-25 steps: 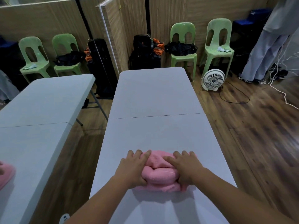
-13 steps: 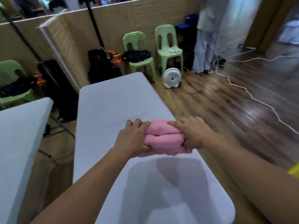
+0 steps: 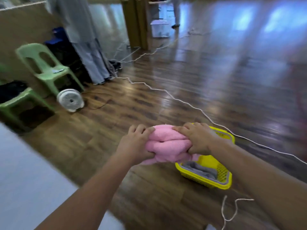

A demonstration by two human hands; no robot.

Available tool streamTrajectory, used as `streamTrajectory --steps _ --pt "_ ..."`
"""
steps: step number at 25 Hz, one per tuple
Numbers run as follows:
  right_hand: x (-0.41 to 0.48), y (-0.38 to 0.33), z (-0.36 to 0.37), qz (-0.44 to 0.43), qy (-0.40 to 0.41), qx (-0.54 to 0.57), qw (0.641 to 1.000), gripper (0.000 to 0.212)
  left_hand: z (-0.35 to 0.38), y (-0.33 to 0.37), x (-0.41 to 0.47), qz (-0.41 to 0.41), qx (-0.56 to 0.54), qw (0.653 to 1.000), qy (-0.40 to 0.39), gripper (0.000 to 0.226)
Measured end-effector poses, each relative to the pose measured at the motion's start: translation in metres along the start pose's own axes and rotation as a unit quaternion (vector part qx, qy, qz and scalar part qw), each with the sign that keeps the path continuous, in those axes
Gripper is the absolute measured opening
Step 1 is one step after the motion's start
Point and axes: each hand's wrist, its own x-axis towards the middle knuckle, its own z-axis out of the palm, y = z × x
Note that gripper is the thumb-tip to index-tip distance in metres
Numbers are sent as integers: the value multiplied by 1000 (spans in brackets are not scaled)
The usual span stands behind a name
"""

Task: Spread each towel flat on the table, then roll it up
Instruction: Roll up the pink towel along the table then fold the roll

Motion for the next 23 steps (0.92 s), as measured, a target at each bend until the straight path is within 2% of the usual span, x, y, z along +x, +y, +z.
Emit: streamTrajectory --steps 2,6,14,20,23 --pt "-13 73 16 42 -16 23 999 108 24 49 63 35 -10 999 -17 95" --pt "-15 174 47 91 -54 45 993 111 63 114 156 76 -23 996 -46 92" --pt "36 275 152 152 -116 84 978 110 174 142 292 153 -32 984 -90 84" --pt "115 334 303 167 -153 100 969 107 350 131 376 179 -55 972 -144 78" --pt "157 361 421 179 -170 116 962 108 474 130 412 190 -54 966 -165 76"
